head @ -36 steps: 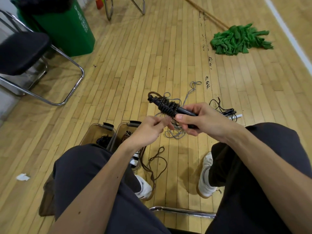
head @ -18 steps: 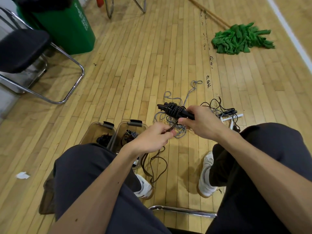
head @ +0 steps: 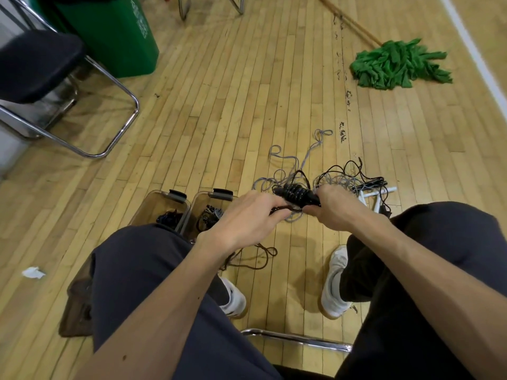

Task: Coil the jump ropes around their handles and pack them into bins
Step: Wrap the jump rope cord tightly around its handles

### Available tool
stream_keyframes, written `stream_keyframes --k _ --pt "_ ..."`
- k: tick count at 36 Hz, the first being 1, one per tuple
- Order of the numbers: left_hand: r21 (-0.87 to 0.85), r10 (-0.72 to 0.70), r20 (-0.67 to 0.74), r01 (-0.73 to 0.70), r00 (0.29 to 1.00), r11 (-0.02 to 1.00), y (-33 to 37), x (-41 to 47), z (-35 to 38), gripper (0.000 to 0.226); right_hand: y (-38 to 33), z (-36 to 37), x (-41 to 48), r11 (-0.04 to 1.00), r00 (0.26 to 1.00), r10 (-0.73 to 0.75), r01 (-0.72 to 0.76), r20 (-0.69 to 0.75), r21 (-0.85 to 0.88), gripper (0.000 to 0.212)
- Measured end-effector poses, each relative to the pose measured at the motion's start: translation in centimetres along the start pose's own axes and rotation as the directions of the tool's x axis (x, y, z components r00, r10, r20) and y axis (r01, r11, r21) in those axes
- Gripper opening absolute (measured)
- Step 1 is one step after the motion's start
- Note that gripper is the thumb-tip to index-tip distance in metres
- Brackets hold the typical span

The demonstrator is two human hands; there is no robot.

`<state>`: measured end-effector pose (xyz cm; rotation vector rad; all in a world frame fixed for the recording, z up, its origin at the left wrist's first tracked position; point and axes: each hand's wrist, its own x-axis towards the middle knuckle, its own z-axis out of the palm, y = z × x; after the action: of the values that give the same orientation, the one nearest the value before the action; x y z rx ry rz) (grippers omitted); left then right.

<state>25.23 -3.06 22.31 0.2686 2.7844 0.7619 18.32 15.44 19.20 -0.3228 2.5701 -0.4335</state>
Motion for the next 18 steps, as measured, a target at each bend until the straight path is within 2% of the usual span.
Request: stream_keyframes --k 4,7,11,14,18 --pt "0.103 0.079 -0.001 -0.079 0.997 0.992 -0.1 -0.1 -0.2 0.027 -0.2 0.9 0.1 0.998 0.979 -0.017 0.028 0.204 -0.052 0.025" --pt "0.136 0.129 -0.027 -0.125 0.991 0.983 -0.2 -0.1 -0.5 0.026 -0.4 1.2 -0.3 0.997 0.934 -0.075 0.073 0.349 0.019 0.015" --pt "0.122 0.182 -0.088 -0.171 0.979 0.978 -0.6 0.1 -0.7 0.029 -0.6 1.2 -1.0 0.983 0.87 -0.183 0.148 0.457 0.113 0.013" --pt "0.094 0.172 -0.113 -0.162 0.979 0.982 -0.6 0.2 -0.9 0.033 -0.8 1.1 -1.5 0.968 0.823 -0.243 0.174 0.514 0.181 0.012" --pt "0.0 0.072 -0.146 -0.073 0.987 0.997 -0.8 0.7 -1.2 0.036 -0.9 1.0 -2.1 0.955 0.766 -0.29 0.193 0.574 0.226 0.015"
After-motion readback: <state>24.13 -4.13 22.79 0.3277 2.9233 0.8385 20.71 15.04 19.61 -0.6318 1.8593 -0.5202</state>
